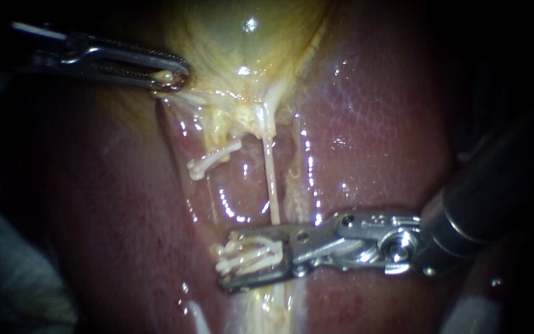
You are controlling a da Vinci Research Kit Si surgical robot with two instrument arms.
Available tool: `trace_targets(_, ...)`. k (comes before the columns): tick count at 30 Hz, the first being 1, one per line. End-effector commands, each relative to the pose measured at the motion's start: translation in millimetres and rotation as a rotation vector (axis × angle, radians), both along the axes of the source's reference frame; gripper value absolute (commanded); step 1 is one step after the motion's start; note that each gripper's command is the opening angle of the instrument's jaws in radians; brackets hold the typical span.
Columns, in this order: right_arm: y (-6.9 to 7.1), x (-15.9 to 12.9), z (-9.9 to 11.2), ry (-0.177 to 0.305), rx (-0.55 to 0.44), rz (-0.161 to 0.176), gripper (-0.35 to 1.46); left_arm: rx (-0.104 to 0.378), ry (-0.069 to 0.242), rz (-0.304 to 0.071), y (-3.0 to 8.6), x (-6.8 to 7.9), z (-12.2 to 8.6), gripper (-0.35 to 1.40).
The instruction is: Clipping first clip right tube
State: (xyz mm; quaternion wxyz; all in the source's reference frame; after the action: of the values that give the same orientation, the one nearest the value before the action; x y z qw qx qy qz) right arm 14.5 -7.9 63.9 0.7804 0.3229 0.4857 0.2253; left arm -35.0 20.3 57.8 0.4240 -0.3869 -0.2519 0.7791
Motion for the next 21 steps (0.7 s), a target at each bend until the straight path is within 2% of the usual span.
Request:
trace_targets(1,0.1,0.0,-0.3,0.001,0.001,-0.001,0.50,0.000,0.000,0.000,0.0,0.0,0.0,-0.35)
trace_targets(7,0.3,-0.8,-1.9,0.006,0.011,-0.007,0.50,0.000,0.000,0.000,0.0,0.0,0.0,-0.35)
trace_targets(14,0.9,-3.0,-3.9,0.022,0.026,-0.014,0.50,0.000,0.000,0.000,0.0,0.1,0.0,-0.35)
trace_targets(21,1.0,-5.5,-4.6,0.038,0.035,-0.031,0.50,0.000,0.000,0.000,0.0,0.1,0.0,-0.35)
